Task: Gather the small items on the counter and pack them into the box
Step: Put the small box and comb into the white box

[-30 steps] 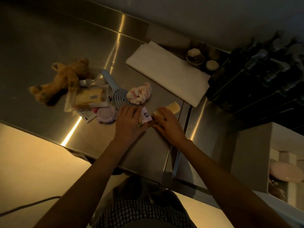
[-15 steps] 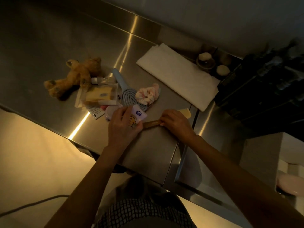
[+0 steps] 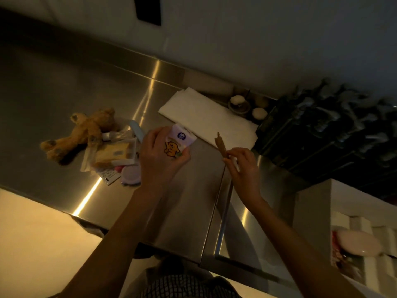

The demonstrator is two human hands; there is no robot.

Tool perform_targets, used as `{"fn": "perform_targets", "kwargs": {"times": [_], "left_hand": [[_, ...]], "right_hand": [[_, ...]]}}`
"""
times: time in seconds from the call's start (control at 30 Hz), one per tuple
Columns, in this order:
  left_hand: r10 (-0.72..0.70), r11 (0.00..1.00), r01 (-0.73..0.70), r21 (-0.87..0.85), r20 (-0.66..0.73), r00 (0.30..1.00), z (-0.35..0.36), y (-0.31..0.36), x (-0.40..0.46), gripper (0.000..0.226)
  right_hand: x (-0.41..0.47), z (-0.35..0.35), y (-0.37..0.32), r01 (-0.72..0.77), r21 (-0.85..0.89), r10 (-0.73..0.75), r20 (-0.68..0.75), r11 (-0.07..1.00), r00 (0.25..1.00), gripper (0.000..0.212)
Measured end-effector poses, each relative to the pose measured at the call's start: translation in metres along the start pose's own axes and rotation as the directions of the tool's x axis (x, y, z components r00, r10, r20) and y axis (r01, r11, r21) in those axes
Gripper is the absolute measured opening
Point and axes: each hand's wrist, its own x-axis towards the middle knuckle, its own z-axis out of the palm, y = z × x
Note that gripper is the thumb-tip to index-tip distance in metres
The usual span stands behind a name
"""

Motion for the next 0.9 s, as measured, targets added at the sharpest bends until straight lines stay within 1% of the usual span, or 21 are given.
{"fn": "perform_targets", "kwargs": {"times": [0.07,0.2,0.27,0.4,0.53,0.73,0.8,0.9], "left_hand": [[0.024,0.999,-0.024,-0.029,0.006,1.000,0.001,0.016,0.009,0.053],[0.095,0.988,-0.092,-0.128,0.013,0.995,0.002,0.054,0.021,0.054],[0.130,0.977,-0.126,-0.172,0.015,0.991,0.003,0.073,0.024,0.055],[0.230,0.951,-0.228,-0.207,-0.015,0.973,0.008,0.115,0.023,0.056],[0.288,0.912,-0.279,-0.300,-0.012,0.957,0.015,0.169,0.008,0.055],[0.380,0.854,-0.331,-0.401,0.046,0.924,0.036,0.257,-0.042,0.055],[0.408,0.841,-0.341,-0.421,0.078,0.909,0.047,0.285,-0.063,0.056],[0.429,0.836,-0.345,-0.426,0.118,0.895,0.068,0.320,-0.097,0.058]], "right_hand": [[0.007,-0.016,-0.009,-0.057,0.067,0.061,-0.055,0.996,0.997,0.024],[0.019,-0.053,-0.030,-0.121,0.188,0.154,-0.172,0.975,0.973,0.014],[0.022,-0.076,-0.037,-0.130,0.213,0.179,-0.231,0.968,0.956,0.016],[0.020,-0.128,-0.041,-0.108,0.197,0.171,-0.334,0.974,0.927,0.014],[0.005,-0.185,-0.038,-0.074,0.172,0.142,-0.422,0.982,0.896,0.017],[-0.040,-0.274,-0.015,-0.042,0.091,0.083,-0.514,0.995,0.854,0.018],[-0.061,-0.302,-0.001,-0.057,0.065,0.083,-0.528,0.996,0.845,0.018],[-0.094,-0.338,0.026,-0.126,0.094,0.157,-0.531,0.988,0.833,0.019]]}}
